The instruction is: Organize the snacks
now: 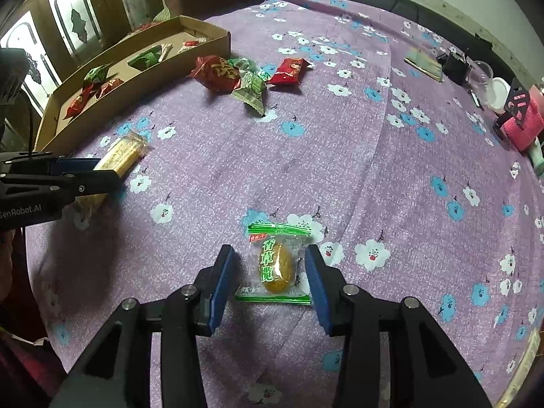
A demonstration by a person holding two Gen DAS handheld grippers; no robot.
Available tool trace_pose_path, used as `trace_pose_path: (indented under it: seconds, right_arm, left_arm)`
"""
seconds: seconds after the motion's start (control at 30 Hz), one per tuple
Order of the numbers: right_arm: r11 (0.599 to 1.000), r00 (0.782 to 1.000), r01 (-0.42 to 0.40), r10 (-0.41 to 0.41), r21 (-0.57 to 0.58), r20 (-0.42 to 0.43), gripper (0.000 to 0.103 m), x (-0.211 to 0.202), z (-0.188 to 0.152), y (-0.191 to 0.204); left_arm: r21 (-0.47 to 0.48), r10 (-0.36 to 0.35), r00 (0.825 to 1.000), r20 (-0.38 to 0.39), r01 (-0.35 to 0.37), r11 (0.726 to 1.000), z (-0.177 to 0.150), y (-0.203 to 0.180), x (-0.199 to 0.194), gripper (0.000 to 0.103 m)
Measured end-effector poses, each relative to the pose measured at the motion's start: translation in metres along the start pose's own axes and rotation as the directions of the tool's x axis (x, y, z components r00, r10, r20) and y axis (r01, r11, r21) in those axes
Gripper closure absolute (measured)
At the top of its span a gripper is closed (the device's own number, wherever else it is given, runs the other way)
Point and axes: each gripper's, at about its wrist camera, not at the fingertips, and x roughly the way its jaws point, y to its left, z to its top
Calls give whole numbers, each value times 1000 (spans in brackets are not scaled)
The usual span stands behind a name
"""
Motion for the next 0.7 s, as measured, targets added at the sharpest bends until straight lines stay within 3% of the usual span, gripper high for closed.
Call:
trace_pose_path:
  seconds: [0.17, 0.2, 0.23, 0.37, 0.7]
  right_arm:
    - [1000, 1000, -13, 13, -14, 14, 59, -1, -1, -1]
    - [1000, 1000, -8, 8, -18, 16, 62, -1, -1, -1]
    - [1000, 1000, -5, 6, -19, 23, 73, -2, -2, -1]
    - [1000, 999, -17, 16, 11, 30, 73, -6, -5, -4]
    - [998, 998, -54, 53, 12, 32, 73, -22, -7, 5]
  left_arm:
    - [-38, 6, 1000, -25, -7, 999, 13, -2, 6, 64]
    - [-42, 22, 999, -29, -23, 999, 15, -3, 7, 68]
    - [-37, 45, 998, -36, -46, 998, 16, -5, 7, 68]
    - [-31, 66, 997, -33, -67, 997, 11, -10, 3, 69]
    - [-8, 7, 1000, 31, -6, 1000, 4, -23, -15, 69]
